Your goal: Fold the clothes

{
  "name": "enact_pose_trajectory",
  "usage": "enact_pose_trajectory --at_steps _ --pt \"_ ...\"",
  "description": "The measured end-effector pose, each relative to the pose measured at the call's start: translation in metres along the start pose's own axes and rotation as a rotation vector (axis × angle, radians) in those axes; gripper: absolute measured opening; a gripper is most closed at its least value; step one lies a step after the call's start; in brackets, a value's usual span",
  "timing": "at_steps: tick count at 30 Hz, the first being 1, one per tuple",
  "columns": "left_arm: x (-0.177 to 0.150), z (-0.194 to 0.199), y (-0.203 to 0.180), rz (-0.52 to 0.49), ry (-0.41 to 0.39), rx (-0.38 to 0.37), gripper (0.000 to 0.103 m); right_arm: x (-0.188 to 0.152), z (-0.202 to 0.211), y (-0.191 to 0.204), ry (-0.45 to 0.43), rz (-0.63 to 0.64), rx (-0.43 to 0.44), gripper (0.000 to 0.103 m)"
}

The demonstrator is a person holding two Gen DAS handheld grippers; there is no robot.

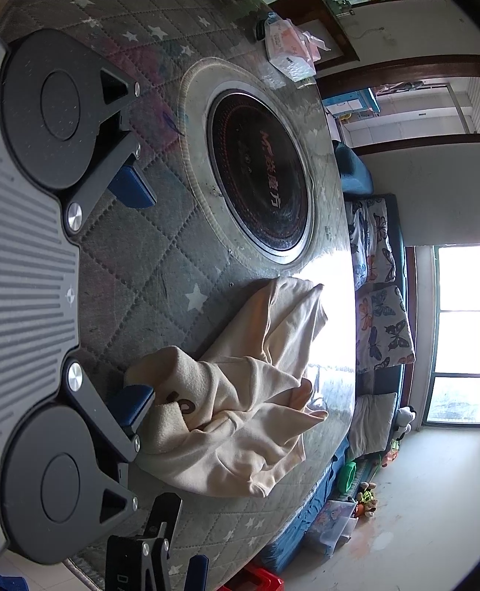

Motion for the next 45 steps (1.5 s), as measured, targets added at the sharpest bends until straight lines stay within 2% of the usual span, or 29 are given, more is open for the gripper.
enact_pose_trajectory --at_steps 9,18,23,28,29,32,34,43,44,45 --pt "0.009 -0.007 -0.005 -0.017 -0.003 -0.017 0.103 0.009 -0.01 -0.001 0.003 0.011 0.017 0.102" --pt "0.036 -0.017 -0.009 -0.045 -0.04 -0.027 0.102 0.033 -0.026 -0.016 -0.002 0.016 0.028 0.091" --pt "0.056 -0.027 -0.017 -0.06 -0.051 -0.078 0.091 0.054 -0.044 -0.035 -0.005 0.002 0.025 0.084" --pt "0.077 -0.044 -0.032 -0.085 -0.061 -0.131 0.073 0.078 -0.067 -0.053 -0.011 0.001 0.03 0.073" --pt "0.081 -0.048 -0.035 -0.089 -0.059 -0.142 0.072 0.082 -0.073 -0.056 -0.009 -0.002 0.035 0.072" --pt "0.09 -0.061 -0.047 -0.109 -0.046 -0.177 0.06 0.095 -0.09 -0.064 -0.005 -0.012 0.049 0.068" --pt "0.094 -0.071 -0.054 -0.123 -0.032 -0.201 0.053 0.103 -0.102 -0.069 -0.003 -0.02 0.057 0.061" --pt "0.102 -0.114 -0.078 -0.159 0.048 -0.258 0.05 0.124 -0.158 -0.072 0.028 -0.034 0.106 0.048" --pt "0.102 -0.117 -0.079 -0.166 0.053 -0.26 0.049 0.123 -0.163 -0.072 0.037 -0.035 0.111 0.047" --pt "0.102 -0.121 -0.08 -0.173 0.059 -0.263 0.04 0.122 -0.168 -0.072 0.047 -0.036 0.115 0.042"
Point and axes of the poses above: each gripper's, at about its wrist camera, not at the fingertips, and z roughly against the way its jaws point, y to its left, x to its top, the point moved 4 cm from there along -z, roughly the way its jaws point, and after that the axes turned 15 degrees about z, right-handed, at the moved point
